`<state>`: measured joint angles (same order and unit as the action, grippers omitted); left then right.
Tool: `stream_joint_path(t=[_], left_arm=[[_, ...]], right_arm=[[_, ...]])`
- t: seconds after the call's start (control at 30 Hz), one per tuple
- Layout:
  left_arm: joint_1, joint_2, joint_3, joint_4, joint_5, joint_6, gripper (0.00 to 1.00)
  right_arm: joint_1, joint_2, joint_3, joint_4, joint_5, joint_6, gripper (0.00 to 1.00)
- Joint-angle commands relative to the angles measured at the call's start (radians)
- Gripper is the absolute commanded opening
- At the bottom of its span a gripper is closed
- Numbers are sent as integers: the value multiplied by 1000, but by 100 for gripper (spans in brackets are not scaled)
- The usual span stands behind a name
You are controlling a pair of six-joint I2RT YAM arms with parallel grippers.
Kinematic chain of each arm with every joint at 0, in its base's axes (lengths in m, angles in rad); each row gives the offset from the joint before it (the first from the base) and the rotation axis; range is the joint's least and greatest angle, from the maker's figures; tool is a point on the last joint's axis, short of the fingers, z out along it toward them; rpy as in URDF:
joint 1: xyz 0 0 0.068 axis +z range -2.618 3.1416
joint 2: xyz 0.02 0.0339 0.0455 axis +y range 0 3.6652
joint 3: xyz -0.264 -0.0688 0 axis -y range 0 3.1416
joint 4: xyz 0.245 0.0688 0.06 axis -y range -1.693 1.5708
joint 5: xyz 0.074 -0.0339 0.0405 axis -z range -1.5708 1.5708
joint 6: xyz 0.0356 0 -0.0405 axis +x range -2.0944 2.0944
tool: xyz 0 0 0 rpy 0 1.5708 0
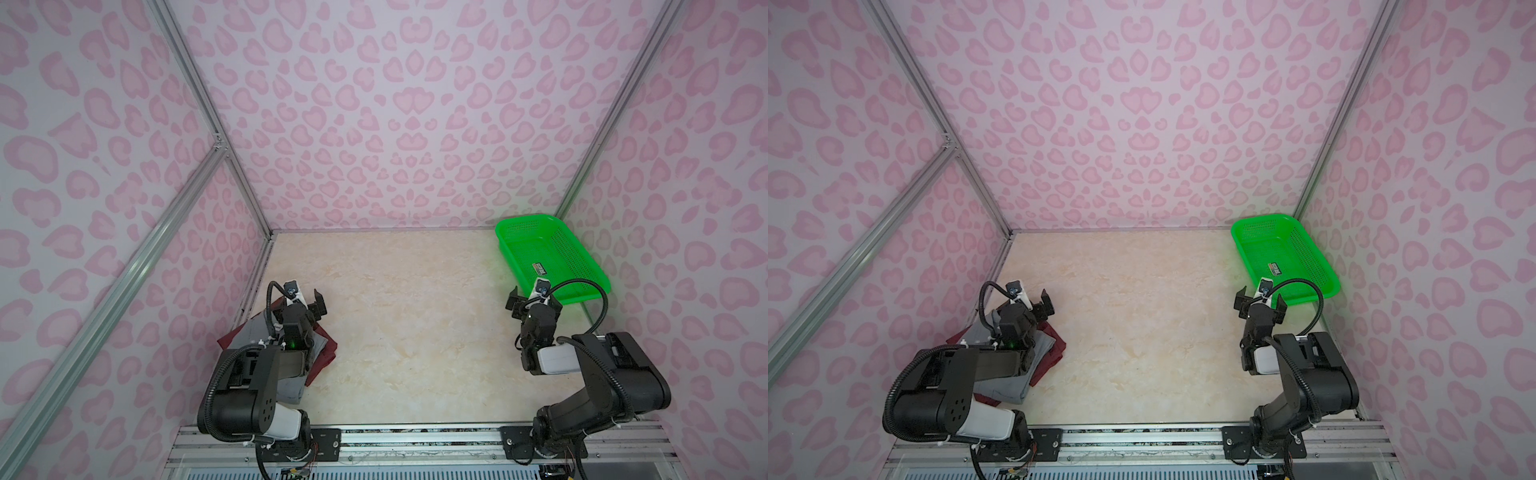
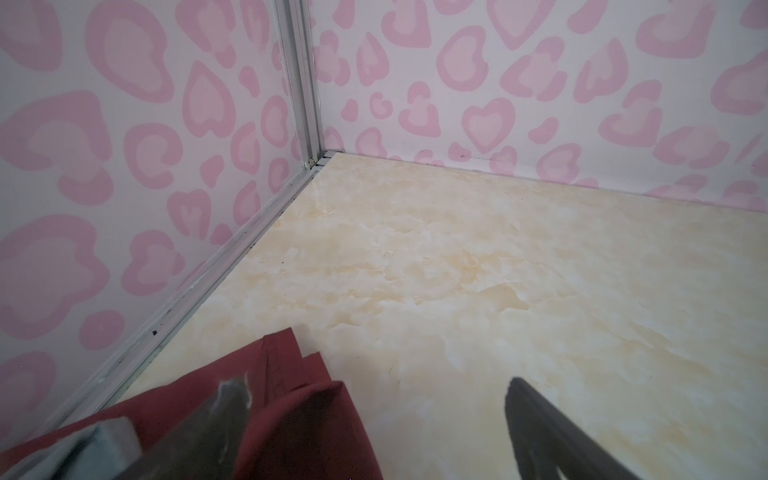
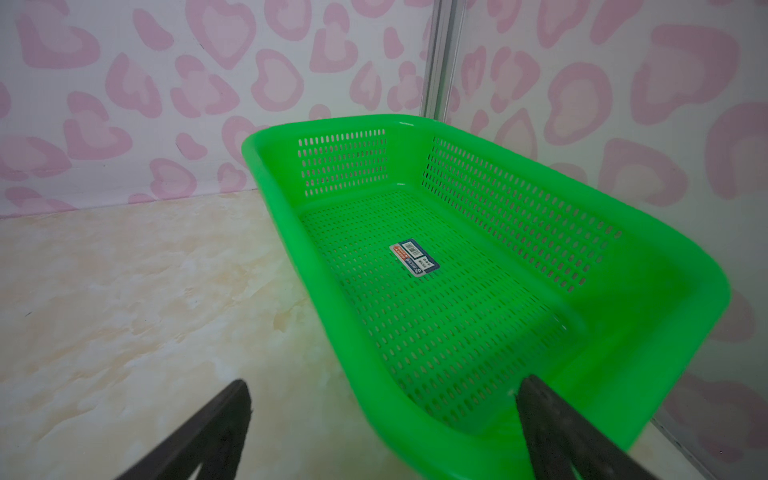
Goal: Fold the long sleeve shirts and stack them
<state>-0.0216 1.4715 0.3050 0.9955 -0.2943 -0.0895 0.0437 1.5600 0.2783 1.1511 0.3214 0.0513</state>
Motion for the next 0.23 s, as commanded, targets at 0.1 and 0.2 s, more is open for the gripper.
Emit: stream_joint_path(t=[0.1, 0.2], left_arm=[[2, 10, 12, 23, 3, -3, 98], [1, 1, 0, 35, 3, 0, 97]], right_arm=[[-1, 6, -4, -12, 2, 19, 100], [-1, 5, -2, -14, 3, 20, 100]])
